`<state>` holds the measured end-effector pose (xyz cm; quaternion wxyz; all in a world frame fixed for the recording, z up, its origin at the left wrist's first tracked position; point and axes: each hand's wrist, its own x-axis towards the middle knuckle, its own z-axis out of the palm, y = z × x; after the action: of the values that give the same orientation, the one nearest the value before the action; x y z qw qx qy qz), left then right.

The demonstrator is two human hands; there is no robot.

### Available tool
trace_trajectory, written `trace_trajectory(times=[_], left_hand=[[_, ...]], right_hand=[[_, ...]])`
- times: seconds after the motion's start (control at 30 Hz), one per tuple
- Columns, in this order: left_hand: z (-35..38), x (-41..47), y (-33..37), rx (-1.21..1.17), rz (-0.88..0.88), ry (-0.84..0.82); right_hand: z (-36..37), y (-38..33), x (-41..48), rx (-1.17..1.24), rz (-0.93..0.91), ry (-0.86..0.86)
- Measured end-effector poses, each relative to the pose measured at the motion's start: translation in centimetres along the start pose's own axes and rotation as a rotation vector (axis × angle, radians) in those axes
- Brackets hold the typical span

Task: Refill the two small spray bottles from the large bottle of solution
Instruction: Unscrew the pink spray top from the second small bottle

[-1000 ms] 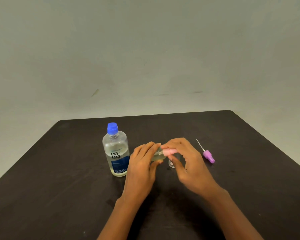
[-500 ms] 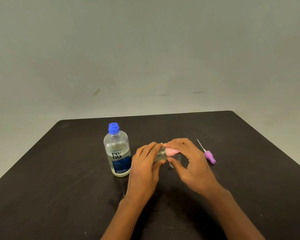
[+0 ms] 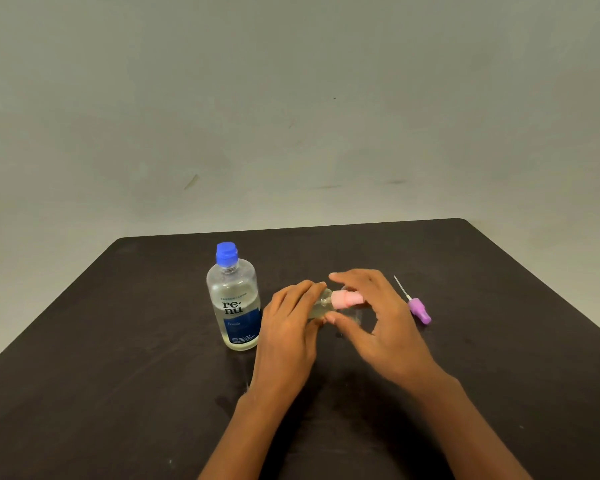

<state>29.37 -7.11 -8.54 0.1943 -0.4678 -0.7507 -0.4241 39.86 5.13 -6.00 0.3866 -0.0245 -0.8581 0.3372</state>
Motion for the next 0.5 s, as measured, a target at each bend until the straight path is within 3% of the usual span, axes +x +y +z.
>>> trace_trajectory(times=[0.13,0.37,0.5], left_hand=[[0.01,-0.03,0.18,0.014,0.016,-0.002],[-0.11,0.03,0.05,-0.016,-0.013,0.008],[-0.10,0.06,0.15,-0.008,-0.001,0.000]], right_hand=[[-0.04,0.16,-0.03,-0.077,0.046,0.083],[0.04,-0.09,0.15,-0.014,-0.044,-0.028],[0.13,-0.22,0.04,-0.036,0.046,0.068]])
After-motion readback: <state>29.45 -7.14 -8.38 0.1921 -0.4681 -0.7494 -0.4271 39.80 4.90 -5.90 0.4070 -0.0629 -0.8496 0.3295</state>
